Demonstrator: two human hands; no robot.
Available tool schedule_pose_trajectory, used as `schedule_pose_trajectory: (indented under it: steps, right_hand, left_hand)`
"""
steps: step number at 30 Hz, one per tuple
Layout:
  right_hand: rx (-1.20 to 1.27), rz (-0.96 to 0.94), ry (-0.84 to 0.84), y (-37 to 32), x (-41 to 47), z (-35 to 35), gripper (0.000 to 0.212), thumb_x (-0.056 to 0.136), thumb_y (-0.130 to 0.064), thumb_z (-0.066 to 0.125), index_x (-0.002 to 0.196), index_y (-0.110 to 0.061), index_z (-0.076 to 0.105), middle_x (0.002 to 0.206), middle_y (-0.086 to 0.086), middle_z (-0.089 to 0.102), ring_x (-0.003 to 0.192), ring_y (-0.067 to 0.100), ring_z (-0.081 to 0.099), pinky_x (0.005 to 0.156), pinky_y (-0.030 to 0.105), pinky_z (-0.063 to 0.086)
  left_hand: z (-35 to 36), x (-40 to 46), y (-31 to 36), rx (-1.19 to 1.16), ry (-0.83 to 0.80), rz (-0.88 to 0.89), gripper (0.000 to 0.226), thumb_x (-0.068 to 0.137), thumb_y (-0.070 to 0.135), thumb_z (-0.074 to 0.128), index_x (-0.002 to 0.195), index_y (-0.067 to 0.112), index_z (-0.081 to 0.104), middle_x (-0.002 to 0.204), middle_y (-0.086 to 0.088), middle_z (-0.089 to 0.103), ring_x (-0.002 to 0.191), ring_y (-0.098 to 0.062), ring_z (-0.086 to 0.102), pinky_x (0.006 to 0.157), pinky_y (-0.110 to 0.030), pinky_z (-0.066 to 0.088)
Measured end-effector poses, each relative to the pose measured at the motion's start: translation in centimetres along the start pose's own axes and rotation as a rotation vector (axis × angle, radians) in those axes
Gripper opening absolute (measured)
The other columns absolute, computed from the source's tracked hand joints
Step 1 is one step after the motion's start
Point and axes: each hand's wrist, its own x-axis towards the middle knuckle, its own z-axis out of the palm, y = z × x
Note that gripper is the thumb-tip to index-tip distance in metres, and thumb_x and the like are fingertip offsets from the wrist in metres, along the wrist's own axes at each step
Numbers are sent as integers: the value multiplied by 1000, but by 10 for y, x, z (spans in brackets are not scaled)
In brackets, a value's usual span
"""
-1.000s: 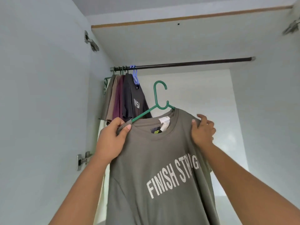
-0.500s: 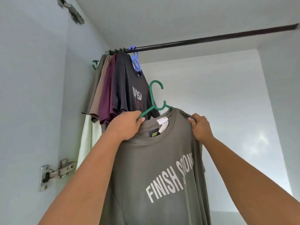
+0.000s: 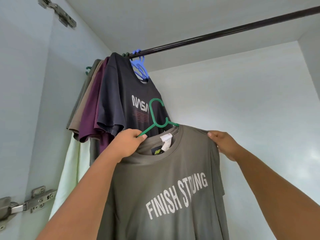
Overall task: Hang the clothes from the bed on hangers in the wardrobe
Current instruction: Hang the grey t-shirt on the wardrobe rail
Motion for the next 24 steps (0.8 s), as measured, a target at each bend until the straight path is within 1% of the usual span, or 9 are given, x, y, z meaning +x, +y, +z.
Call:
schedule_pose_trajectory:
  steps: [3,6,10,12,14,16,18,21,24]
  right_hand:
    - [95,10,72,-1,12,-1,25,101,-35,47,102,-19,66,100,7,67,88,19,59,77,35,51]
    - [68,23,80,-4,25,-1,25,101,-35,45,99,-20,66,96,4,65,86,19,59,79,35,51]
    - [-56,53,143,4,41,1,32,100,-37,46,126,-20,58,101,4,64,94,21,58,85,34,45]
    - [-257,-19,310,5,47,10,40,99,-34,48,136,-23,45,121,10,58,114,29,51,97,37,39]
    - [-238,-141,586,-12,40,27,37,97,-19,47,133,-21,46,130,13,47,121,36,41,96,42,35]
    - [-152,-366,810,-40,27,44,35,90,-10,49,124,-17,51,125,13,44,114,35,41,89,39,34]
    - [-117,-668,699,-69,16,61,32,86,-18,54,118,-16,53,117,8,46,109,26,46,93,36,35]
    - [-305,-890,268,-100,11,93,49,79,-19,58,127,-17,51,116,4,44,108,19,44,101,36,37]
    - [-649,-983,298,-125,31,118,48,82,-15,56,129,-10,50,115,13,47,101,32,42,92,40,39]
  left_hand:
    - [-3,6,7,-72,40,-8,32,98,36,52,102,8,68,104,-21,67,85,-26,58,82,-37,46]
    - [-6,9,18,-61,69,-18,29,98,36,52,100,13,69,103,-18,67,100,-34,61,91,-42,47]
    - [-9,15,33,198,129,-38,31,101,39,43,96,16,63,79,-5,62,75,-21,57,68,-36,44]
    - [-11,19,43,241,164,-35,30,102,38,42,85,19,57,71,0,55,66,-17,50,59,-32,38]
    - [-18,27,58,283,180,-27,30,102,37,40,79,22,54,80,-2,58,72,-19,50,65,-32,37]
    - [-30,46,74,396,218,1,30,102,37,38,98,19,60,103,-6,62,91,-25,53,77,-33,39]
    - [-45,71,90,507,246,19,36,102,38,36,118,14,58,121,-9,59,109,-30,54,85,-36,40]
    - [-63,111,112,612,212,8,39,101,32,36,126,10,56,129,-13,56,114,-33,53,91,-40,43]
    - [-77,139,130,724,134,-55,39,99,20,35,130,7,53,137,-13,50,120,-34,50,100,-42,43]
